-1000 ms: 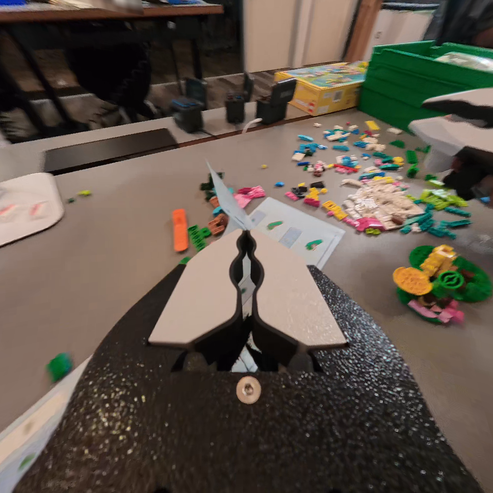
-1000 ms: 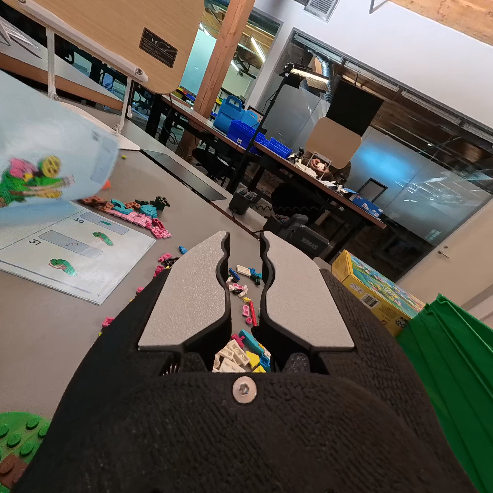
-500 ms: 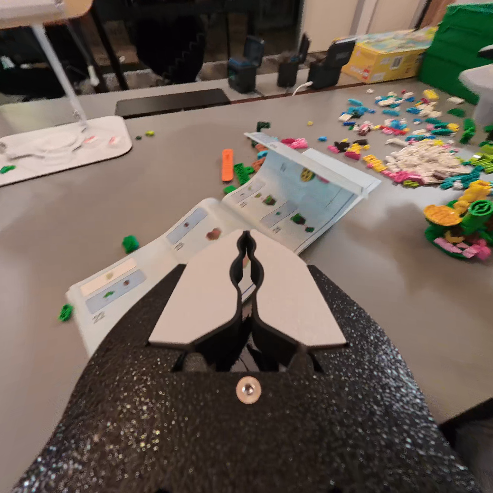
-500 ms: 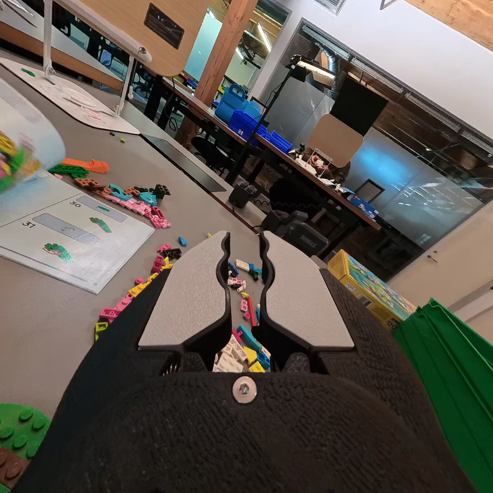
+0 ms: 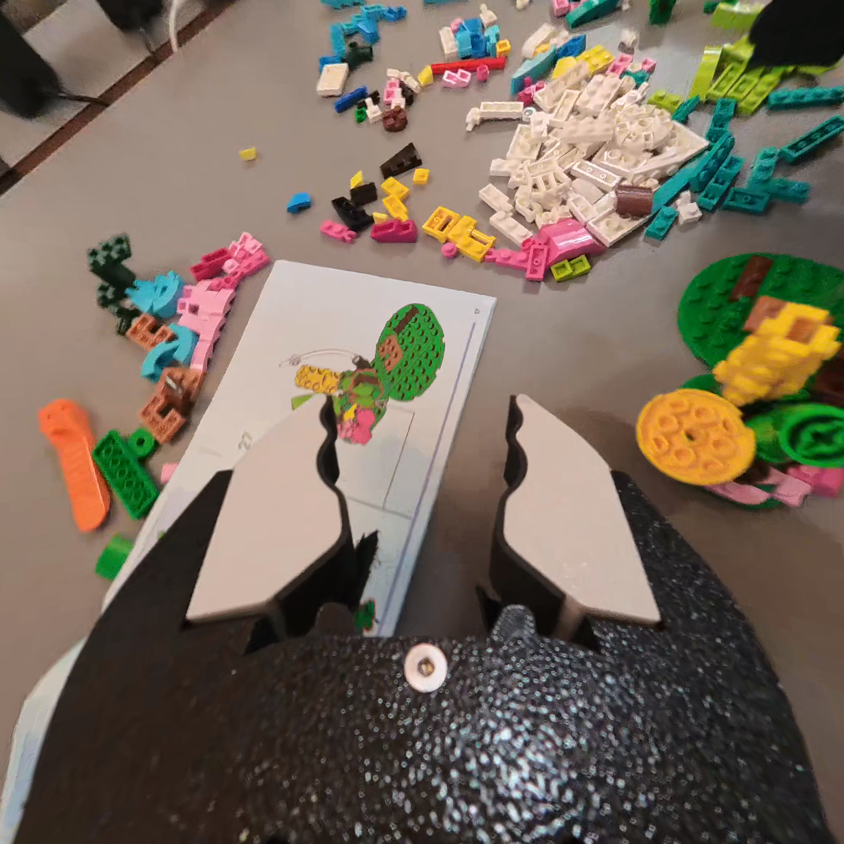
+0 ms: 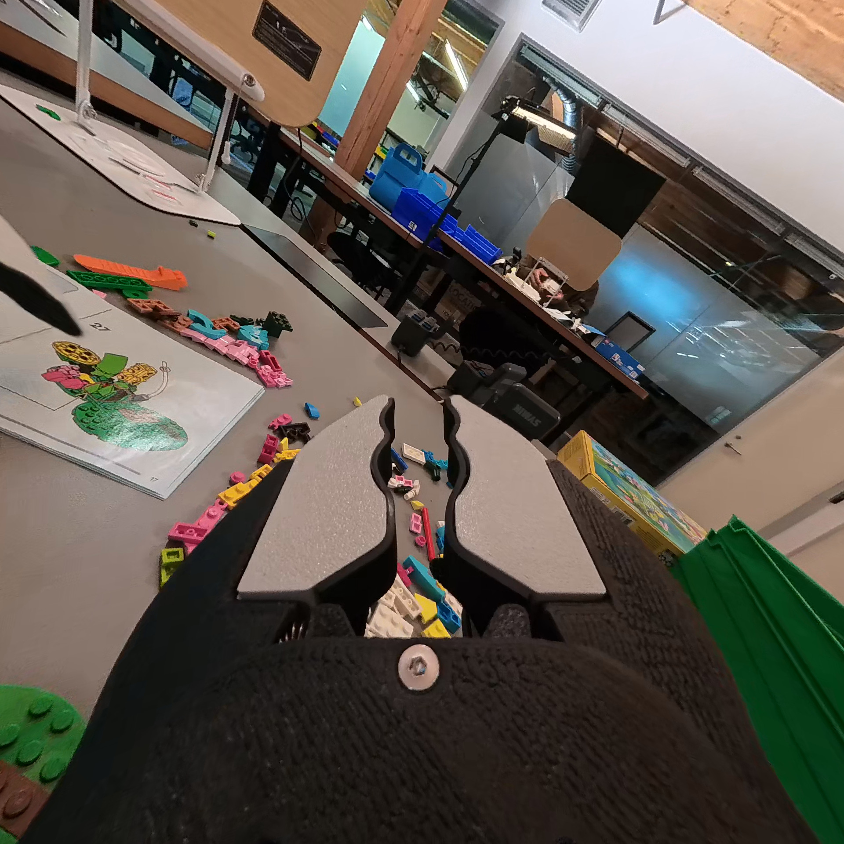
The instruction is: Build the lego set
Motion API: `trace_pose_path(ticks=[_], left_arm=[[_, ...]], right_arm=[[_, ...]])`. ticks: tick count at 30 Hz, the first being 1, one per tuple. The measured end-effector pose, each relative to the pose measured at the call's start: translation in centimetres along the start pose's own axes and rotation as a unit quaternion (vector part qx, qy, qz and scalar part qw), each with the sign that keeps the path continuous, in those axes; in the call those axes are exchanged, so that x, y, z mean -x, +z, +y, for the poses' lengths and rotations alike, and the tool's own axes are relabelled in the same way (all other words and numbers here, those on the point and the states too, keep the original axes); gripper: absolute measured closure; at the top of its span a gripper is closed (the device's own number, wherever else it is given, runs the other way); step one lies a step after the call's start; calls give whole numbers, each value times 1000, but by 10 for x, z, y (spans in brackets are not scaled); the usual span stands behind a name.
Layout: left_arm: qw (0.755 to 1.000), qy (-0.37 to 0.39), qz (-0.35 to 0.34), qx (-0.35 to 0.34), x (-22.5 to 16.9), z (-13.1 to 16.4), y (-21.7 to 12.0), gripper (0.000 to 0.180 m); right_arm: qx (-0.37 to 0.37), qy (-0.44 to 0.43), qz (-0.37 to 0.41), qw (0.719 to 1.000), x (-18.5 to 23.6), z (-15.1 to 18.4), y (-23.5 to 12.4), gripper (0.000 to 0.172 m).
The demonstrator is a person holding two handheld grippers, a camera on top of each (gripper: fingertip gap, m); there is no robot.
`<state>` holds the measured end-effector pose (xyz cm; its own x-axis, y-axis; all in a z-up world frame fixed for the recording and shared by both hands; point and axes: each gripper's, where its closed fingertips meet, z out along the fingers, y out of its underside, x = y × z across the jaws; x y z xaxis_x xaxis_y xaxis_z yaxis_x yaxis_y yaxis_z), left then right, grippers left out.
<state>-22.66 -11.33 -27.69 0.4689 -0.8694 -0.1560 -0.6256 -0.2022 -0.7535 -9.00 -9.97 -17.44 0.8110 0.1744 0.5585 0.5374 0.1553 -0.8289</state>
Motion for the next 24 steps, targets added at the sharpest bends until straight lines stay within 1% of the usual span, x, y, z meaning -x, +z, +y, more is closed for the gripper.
trace_pose_path(ticks=[3,5,7,9,15,19,24], left_arm=[[999,45,10,25,0,-3,14,119],[997,61,21,40,-2,-4,20,126],[996,60,32,63,-2,-1,23,131],[995,47,45,70,-3,0,24,136],[994,21,91,62,-10,3,24,161],[996,34,68,43,-4,-1,21,180],[998,32,51,28,2,-6,17,180]], right_arm=[[-3,3,-1,1000,0,-2,0,153],[-4,4,-1,1000,0,-2,0,154],[-5,5,0,1000,-1,-3,-1,153],[-7,6,-1,1000,-1,-3,-1,153],[-7,4,-1,1000,0,-4,0,154],[-7,3,-1,1000,1,-4,0,154],[-5,1,-2,1000,2,-4,1,153]])
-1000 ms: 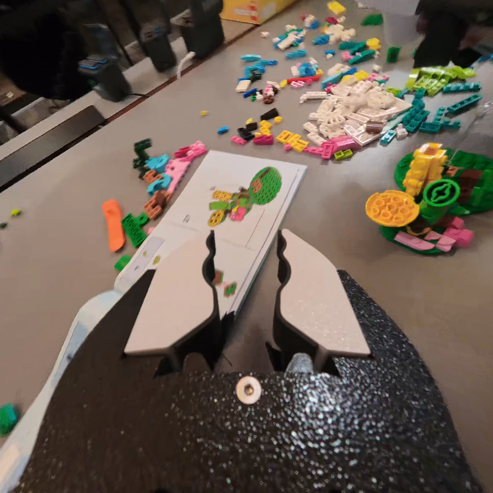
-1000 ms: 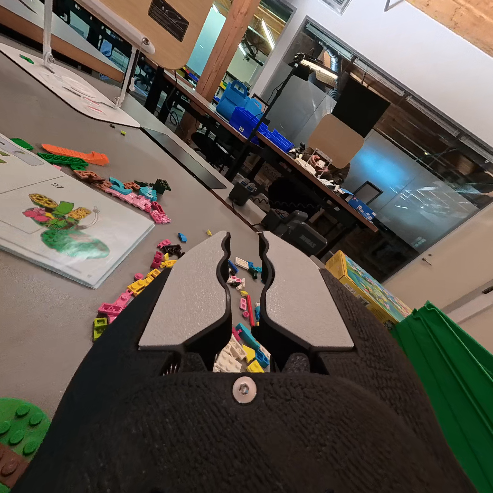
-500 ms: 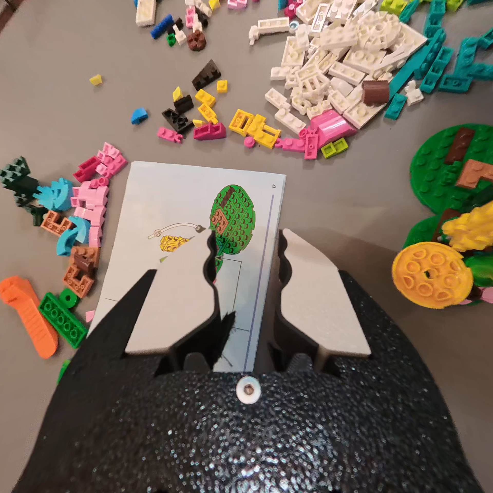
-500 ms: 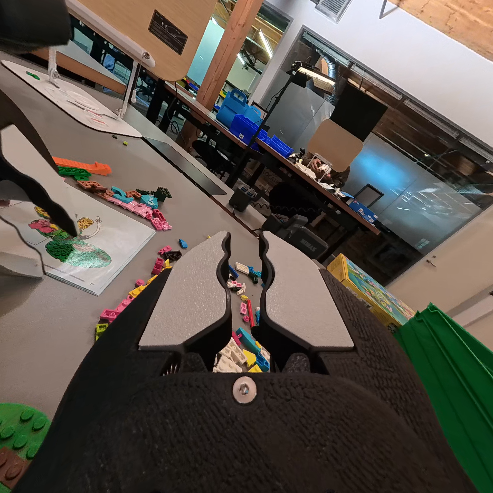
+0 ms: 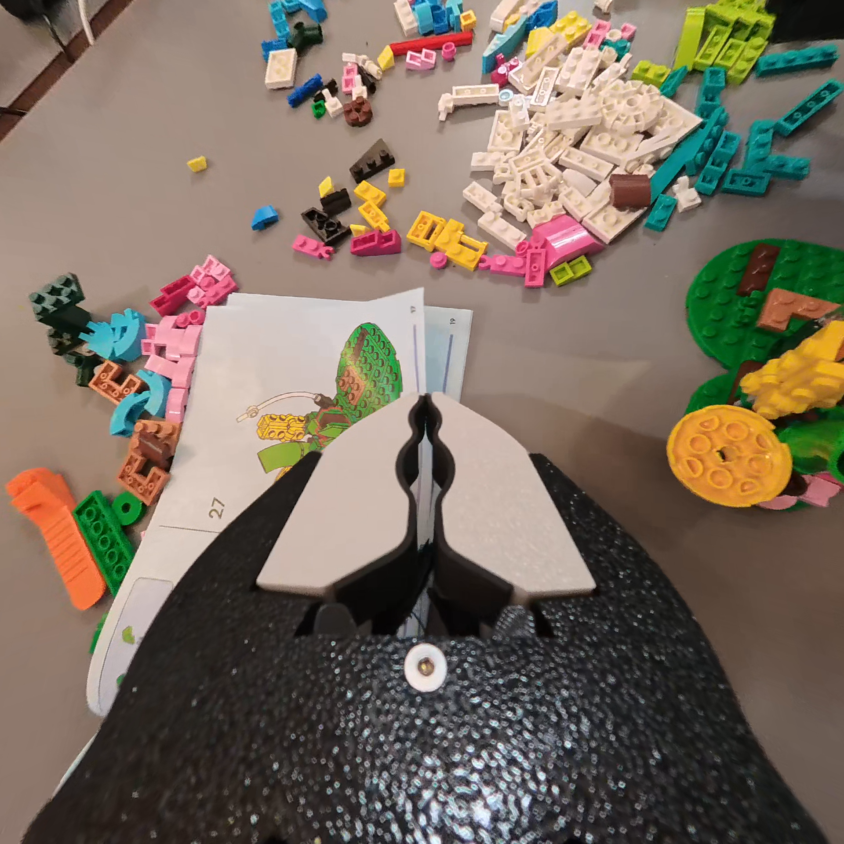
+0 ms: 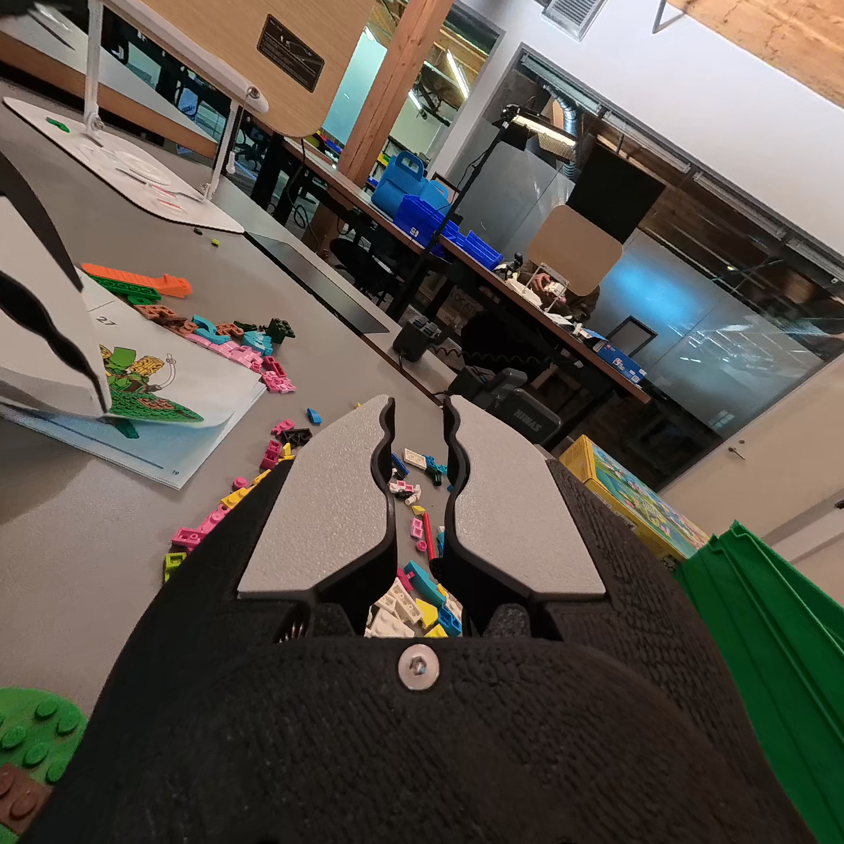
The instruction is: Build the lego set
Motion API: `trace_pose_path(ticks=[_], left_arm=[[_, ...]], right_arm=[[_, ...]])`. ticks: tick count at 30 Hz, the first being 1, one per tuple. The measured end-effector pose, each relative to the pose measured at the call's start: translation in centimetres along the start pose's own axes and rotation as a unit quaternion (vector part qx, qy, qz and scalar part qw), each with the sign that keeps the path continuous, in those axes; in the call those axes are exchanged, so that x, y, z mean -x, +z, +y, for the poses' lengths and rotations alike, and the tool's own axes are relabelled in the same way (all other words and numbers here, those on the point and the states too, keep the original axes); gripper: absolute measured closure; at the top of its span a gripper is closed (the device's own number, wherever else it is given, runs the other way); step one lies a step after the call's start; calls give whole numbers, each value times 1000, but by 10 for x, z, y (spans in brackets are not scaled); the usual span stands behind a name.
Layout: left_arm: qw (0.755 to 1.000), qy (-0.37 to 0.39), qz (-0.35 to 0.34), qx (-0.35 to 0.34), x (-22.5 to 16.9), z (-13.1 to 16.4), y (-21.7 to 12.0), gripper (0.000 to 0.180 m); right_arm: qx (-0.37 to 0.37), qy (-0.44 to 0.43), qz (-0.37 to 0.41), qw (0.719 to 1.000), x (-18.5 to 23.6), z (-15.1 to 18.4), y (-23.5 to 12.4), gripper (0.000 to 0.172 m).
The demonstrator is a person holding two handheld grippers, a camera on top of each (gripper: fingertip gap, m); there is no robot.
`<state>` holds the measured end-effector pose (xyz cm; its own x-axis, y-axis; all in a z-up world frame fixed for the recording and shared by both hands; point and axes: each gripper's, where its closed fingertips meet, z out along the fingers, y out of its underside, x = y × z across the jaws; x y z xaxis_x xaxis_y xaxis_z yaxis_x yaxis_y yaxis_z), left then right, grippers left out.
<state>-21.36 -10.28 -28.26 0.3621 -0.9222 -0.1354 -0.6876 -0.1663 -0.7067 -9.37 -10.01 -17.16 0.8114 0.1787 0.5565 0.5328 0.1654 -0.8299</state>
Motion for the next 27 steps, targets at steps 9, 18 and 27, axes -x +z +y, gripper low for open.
trace_pose_path(ticks=[9,18,27], left_arm=[[992,-22,-101,-78,25,-9,-24,180],[965,-90,-167,-180,48,-5,-88,180],[956,-115,-196,-187,50,22,-126,180]], right_arm=[[3,-6,-1,1000,2,0,1,153],[5,-8,-2,1000,3,0,2,154],[8,-12,-4,1000,4,1,2,153]])
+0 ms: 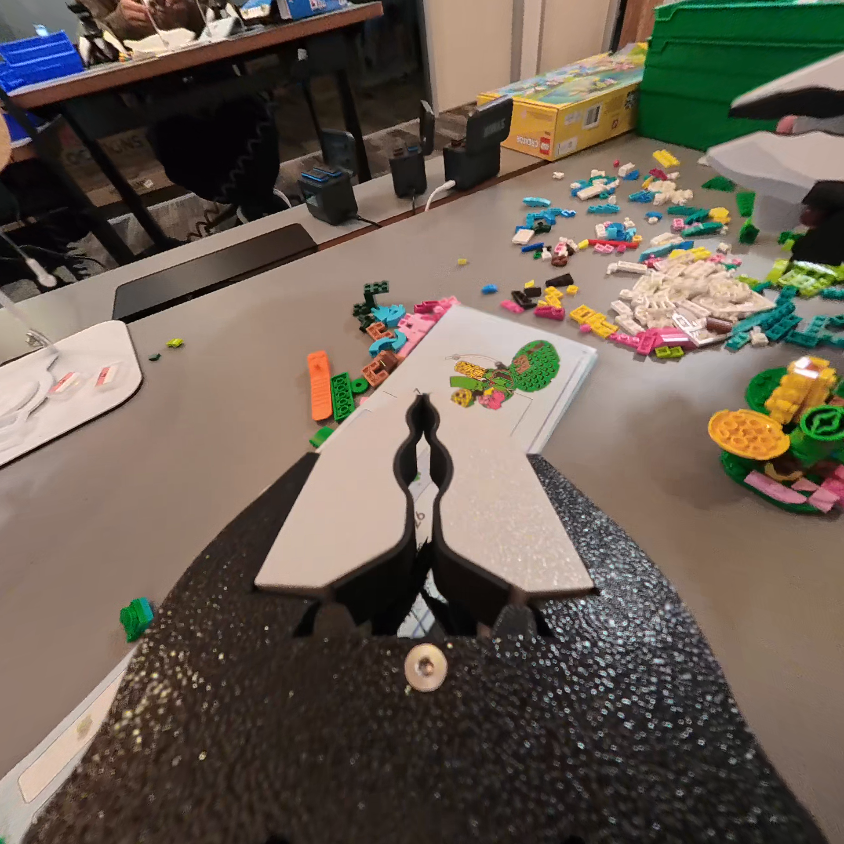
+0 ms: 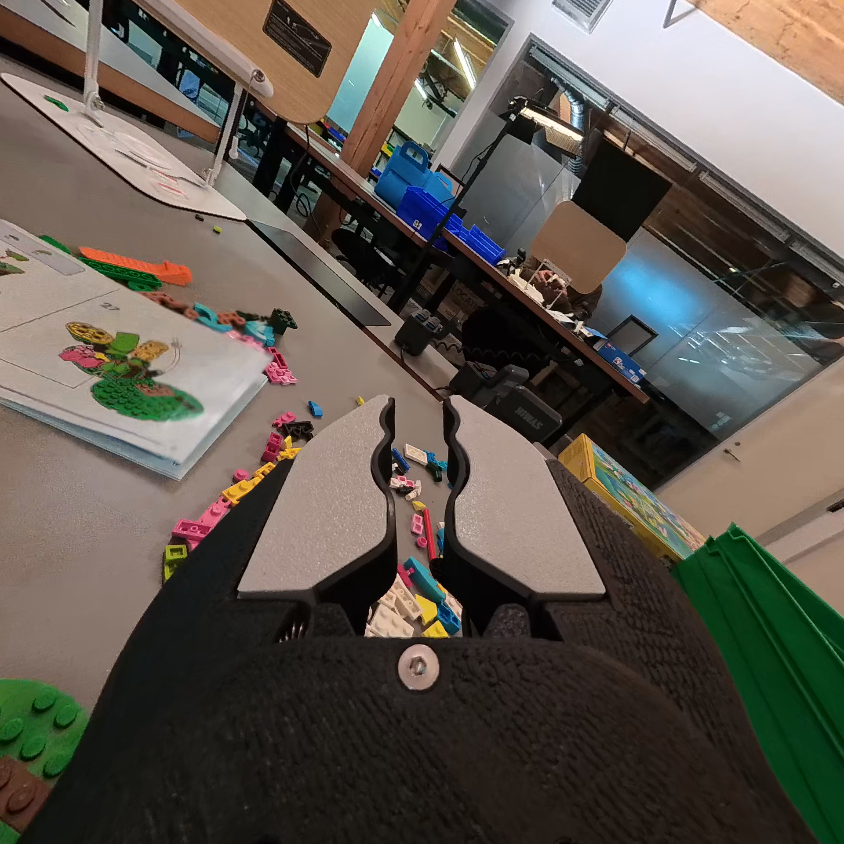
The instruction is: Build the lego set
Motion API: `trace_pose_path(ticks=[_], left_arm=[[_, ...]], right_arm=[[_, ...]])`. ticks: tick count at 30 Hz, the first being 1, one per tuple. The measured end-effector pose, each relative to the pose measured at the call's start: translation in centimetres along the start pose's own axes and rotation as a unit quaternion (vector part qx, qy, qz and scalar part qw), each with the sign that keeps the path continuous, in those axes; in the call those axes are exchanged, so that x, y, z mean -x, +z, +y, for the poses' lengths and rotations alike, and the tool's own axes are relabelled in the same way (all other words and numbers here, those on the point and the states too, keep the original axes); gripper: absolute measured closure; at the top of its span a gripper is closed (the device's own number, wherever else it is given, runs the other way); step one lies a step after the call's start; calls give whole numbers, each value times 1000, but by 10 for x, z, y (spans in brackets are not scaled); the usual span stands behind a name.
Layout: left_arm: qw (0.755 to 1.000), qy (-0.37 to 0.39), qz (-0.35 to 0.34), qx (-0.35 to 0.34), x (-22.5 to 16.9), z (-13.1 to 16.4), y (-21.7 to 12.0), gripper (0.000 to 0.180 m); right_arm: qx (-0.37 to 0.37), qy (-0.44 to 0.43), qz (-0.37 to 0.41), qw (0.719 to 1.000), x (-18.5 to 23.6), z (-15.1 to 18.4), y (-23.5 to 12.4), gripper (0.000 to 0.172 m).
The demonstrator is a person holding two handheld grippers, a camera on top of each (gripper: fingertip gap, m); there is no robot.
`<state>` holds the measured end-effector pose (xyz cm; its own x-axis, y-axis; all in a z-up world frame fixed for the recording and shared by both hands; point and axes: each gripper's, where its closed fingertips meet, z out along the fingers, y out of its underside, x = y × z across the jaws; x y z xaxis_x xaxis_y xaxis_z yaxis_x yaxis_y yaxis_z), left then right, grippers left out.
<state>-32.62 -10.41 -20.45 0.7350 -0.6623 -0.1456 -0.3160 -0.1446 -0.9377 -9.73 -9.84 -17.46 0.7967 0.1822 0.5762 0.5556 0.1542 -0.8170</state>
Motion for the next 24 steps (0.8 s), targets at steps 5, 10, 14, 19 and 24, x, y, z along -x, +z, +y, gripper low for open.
trace_pose_path(ticks=[5,10,14,19,24], left_arm=[[998,46,35,22,-24,4,20,180],[984,50,136,104,-68,19,68,127],[970,116,151,153,-81,33,92,136],[955,109,190,201,-89,45,98,142],[945,109,210,227,-89,50,97,149]], right_arm=[[4,-7,0,1000,1,1,0,153],[3,-7,-1,1000,2,1,0,154],[1,-5,-1,1000,1,0,0,154],[-2,-2,-1,1000,0,-1,-1,153],[0,-3,-2,1000,0,-1,-1,153]])
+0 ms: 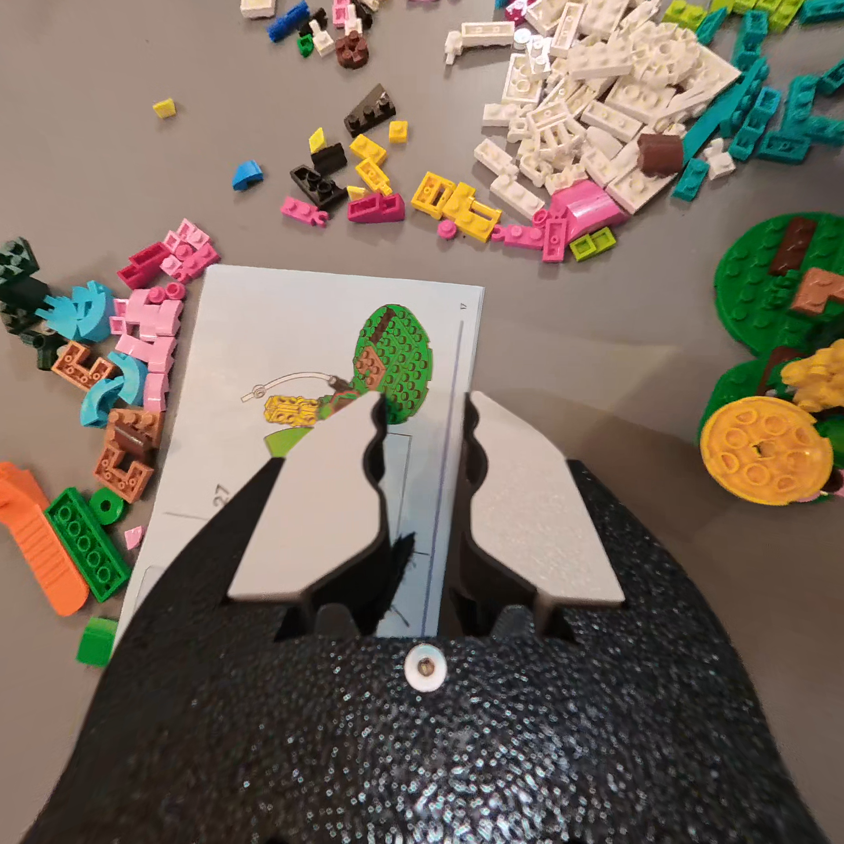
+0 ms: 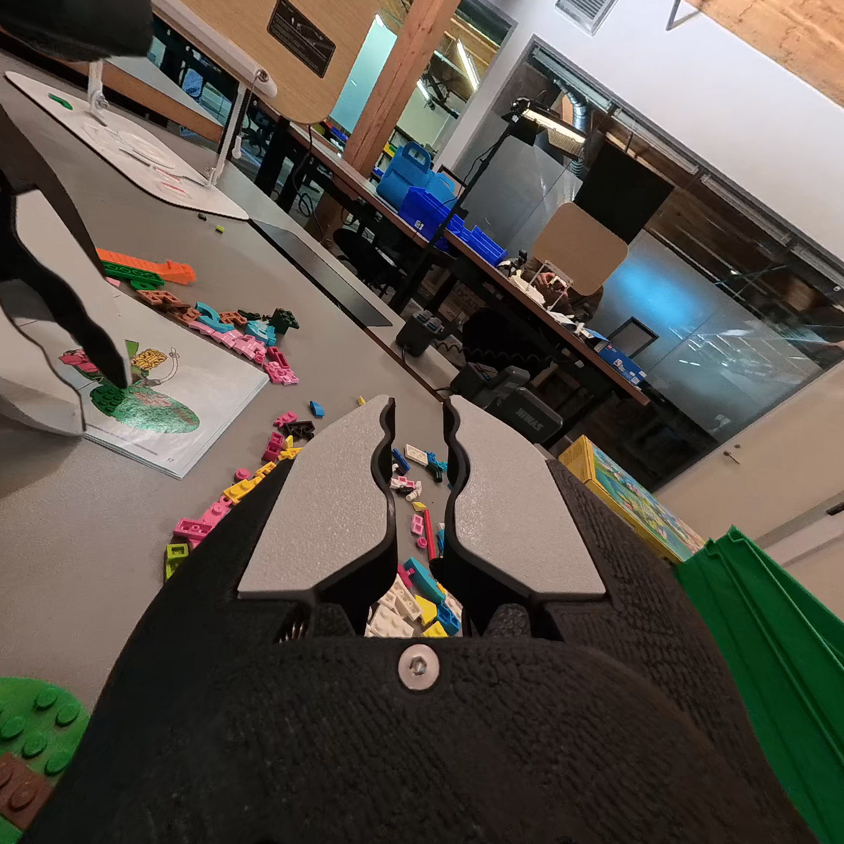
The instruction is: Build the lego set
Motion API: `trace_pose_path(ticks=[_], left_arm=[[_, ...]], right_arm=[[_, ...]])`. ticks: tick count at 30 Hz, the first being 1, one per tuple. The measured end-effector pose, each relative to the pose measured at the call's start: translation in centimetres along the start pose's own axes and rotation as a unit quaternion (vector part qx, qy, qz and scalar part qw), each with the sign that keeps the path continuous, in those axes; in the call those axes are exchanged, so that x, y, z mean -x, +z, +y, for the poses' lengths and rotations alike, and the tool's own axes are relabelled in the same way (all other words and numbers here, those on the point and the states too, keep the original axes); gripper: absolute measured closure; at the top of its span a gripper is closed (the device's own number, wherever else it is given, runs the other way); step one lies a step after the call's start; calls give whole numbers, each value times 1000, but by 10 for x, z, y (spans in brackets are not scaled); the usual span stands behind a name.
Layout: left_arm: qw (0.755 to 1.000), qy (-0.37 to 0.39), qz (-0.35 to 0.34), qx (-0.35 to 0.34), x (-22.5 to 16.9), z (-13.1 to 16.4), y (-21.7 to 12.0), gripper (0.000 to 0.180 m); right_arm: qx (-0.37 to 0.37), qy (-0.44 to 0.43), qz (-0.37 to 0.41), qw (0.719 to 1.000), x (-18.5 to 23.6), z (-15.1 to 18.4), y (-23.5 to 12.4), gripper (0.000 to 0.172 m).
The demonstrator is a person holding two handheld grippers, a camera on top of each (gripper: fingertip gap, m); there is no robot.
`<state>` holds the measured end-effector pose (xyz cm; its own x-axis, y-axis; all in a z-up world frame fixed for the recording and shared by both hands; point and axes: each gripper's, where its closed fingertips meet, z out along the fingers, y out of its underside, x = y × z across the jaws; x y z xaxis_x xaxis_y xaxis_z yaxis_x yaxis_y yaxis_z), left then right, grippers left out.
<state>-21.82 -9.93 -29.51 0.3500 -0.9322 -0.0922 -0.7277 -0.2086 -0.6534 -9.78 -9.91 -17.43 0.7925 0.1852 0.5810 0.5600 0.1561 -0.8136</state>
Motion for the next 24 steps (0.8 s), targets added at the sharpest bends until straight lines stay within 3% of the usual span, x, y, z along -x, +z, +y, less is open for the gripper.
trace_pose_path(ticks=[3,7,9,20,22,24], left_arm=[[1000,-2,20,-5,-5,0,1,164],[999,-19,32,-14,-5,0,1,165],[999,-10,38,-17,-8,0,1,180],[997,-4,-6,-75,3,-9,-12,180],[995,-11,-32,-92,10,-12,-16,180],[994,-23,-47,-99,16,-9,-22,180]], right_arm=[[1,-1,0,1000,0,1,0,153],[1,-2,-1,1000,0,1,0,153],[2,-3,-1,1000,1,1,0,153],[13,-2,-38,999,14,5,1,155],[38,59,-93,993,26,8,3,164],[72,205,-186,958,44,8,6,162]])
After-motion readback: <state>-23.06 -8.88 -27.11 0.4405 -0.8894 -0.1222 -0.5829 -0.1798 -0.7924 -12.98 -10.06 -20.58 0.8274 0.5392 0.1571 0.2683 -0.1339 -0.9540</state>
